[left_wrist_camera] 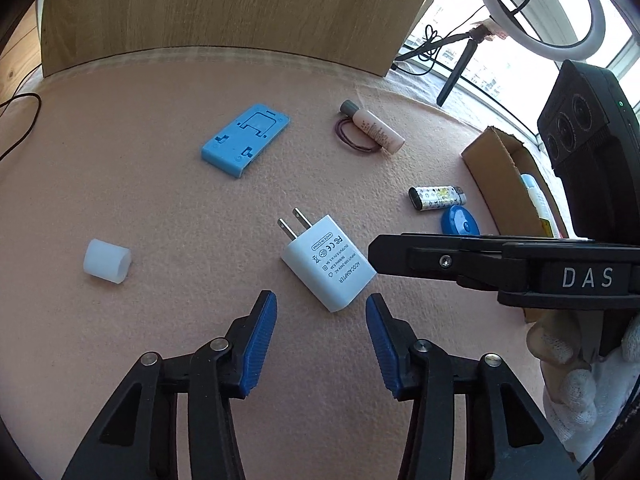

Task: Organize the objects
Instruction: 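Move the right tool back to the white USB charger, then close the right tool fingers on the white charger and lift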

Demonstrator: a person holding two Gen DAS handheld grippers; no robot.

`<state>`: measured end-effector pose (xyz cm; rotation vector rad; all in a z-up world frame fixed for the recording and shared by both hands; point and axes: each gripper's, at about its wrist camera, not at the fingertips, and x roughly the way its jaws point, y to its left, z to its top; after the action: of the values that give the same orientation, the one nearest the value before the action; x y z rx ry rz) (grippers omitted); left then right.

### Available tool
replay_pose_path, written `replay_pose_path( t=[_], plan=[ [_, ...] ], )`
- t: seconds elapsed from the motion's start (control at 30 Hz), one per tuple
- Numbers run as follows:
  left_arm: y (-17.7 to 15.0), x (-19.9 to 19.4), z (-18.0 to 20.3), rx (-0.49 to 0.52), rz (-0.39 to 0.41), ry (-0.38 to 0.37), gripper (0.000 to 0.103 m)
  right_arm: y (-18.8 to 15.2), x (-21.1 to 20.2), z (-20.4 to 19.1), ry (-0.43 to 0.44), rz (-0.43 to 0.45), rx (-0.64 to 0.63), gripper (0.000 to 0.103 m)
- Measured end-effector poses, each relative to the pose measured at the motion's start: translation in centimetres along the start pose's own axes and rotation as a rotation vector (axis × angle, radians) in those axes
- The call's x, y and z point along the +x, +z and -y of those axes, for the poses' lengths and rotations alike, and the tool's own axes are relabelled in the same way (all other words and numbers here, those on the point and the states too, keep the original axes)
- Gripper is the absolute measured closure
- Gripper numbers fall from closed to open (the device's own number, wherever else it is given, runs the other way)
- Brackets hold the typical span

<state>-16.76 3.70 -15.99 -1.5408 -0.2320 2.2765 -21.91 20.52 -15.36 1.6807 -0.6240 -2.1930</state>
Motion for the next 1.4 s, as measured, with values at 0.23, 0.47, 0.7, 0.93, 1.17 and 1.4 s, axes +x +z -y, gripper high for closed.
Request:
replay_pose_path(
  t=[0.23,0.47,0.7,0.93,1.17,1.4],
  plan=[
    [0.7,0.7,0.9,0.024,-0.01,0.009,0.06,0.2,1.6,-0.9,0.0,-0.051,-0.042,0.076],
    [0.9,1.0,1.1,0.038,-0.013,0.016,0.062,0.5,2.3,-0.8,0.004,-0.069,-0.043,0.079],
    [0.9,1.2,0.9,0.039,-0.015,-0.003,0.062,0.7,2.6,-0.4,0.021,-0.071,-0.022,0.08],
    [0.7,1.0,1.2,0.07,-0.007,-0.003,0.062,0.4,2.4,0.2,0.039,-0.074,0.005,0.082],
    [0.7,-0.3,2.8,0.095,0.02,0.006,0.062,-0.1,1.4,-0.2,0.049,-0.056,0.001,0.082],
    [1.6,-1.7,7.3,0.17,0.061,-0.009,0.062,-1.0,-2.6,0.2,0.051,0.007,-0.006,0.082]
  ],
)
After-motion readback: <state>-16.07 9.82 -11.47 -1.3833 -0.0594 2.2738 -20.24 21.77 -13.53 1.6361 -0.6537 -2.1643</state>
